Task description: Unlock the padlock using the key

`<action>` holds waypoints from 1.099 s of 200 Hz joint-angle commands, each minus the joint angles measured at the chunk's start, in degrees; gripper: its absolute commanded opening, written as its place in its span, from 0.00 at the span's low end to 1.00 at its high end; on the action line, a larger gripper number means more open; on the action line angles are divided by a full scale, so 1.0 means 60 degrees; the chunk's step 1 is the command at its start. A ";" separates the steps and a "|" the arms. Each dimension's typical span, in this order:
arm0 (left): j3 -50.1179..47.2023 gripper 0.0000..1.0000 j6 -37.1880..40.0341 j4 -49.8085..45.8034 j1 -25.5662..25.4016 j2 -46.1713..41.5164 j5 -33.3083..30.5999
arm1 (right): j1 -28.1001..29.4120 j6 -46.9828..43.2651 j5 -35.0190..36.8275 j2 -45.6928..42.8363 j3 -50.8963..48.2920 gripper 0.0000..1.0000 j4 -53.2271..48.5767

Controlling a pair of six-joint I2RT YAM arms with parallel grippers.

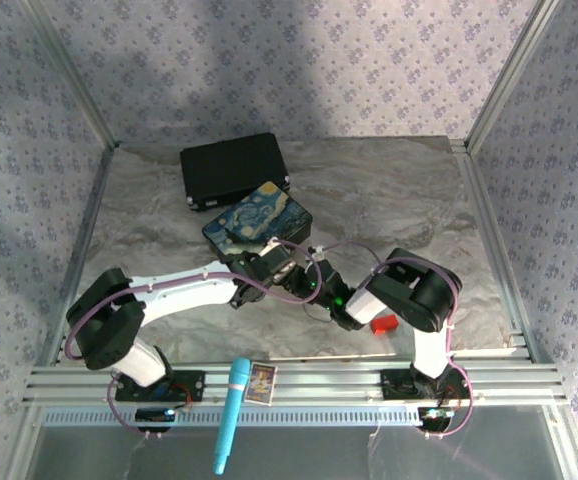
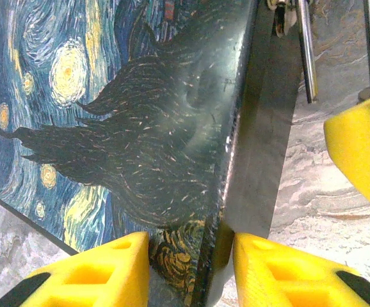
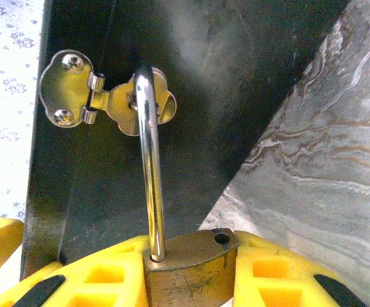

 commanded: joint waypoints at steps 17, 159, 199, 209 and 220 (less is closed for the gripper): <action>-0.0370 0.38 -0.0009 -0.1246 -0.0162 0.0278 0.0924 | -0.0493 -0.0093 0.1153 -0.0612 0.0377 0.06 0.0398; 0.0334 0.35 -0.0257 -0.1868 0.0138 0.1740 0.1055 | -0.1247 0.1181 0.1171 0.0756 -0.0201 0.07 0.1611; 0.0367 0.35 -0.0113 -0.1849 0.0145 0.1831 0.1279 | -0.1132 0.1774 0.1466 0.1569 0.0336 0.07 0.2675; 0.0392 0.34 -0.0071 -0.1854 0.0131 0.1895 0.1347 | -0.1133 0.1898 0.1627 0.1638 0.0382 0.08 0.2882; 0.0423 0.34 -0.0040 -0.1867 0.0131 0.1982 0.1360 | -0.1189 0.1854 0.1654 0.1628 0.0461 0.08 0.2853</action>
